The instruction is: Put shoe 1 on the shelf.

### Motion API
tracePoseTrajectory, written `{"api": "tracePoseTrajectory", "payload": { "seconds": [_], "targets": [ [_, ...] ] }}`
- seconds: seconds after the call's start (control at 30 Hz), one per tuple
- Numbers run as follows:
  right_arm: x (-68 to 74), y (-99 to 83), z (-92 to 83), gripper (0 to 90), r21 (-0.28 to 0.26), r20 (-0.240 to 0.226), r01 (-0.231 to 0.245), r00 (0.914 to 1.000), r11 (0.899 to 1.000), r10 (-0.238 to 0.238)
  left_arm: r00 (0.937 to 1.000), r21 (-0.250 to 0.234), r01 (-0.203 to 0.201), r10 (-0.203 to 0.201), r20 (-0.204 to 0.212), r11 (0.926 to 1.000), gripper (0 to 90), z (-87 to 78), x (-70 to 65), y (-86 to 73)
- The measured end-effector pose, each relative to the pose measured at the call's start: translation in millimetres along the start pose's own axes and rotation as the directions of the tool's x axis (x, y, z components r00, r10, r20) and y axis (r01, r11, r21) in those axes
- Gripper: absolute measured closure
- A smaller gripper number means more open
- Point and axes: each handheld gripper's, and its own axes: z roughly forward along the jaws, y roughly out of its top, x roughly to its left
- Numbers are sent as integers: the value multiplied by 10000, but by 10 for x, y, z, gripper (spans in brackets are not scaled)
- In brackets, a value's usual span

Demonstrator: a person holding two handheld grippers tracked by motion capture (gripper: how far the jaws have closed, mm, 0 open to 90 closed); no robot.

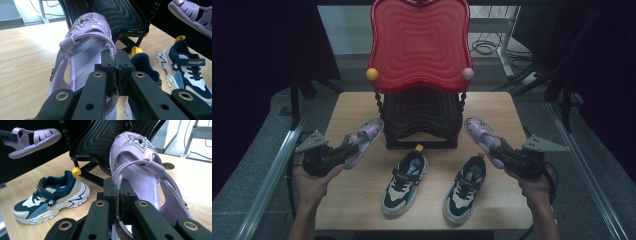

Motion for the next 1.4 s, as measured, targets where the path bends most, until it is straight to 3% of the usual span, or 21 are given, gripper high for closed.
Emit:
{"api": "tracePoseTrajectory", "payload": {
  "seconds": [0.23, 0.77, 1.4],
  "targets": [
    [62, 36, 71, 867, -179, -221, 28, 9998, 9998, -32, 9996, -95, 14, -12, 276, 10000, 868, 65, -48, 58],
    [170, 73, 194, 867, -277, -591, 120, 9982, 9995, -136, 9988, -96, -260, 264, 413, 9996, 868, 88, -135, 101],
    [271, 107, 365, 867, -323, -907, 77, 9958, 9994, -106, 9964, -297, -504, 523, 673, 9983, 867, 226, -237, 217]
  ]
}}
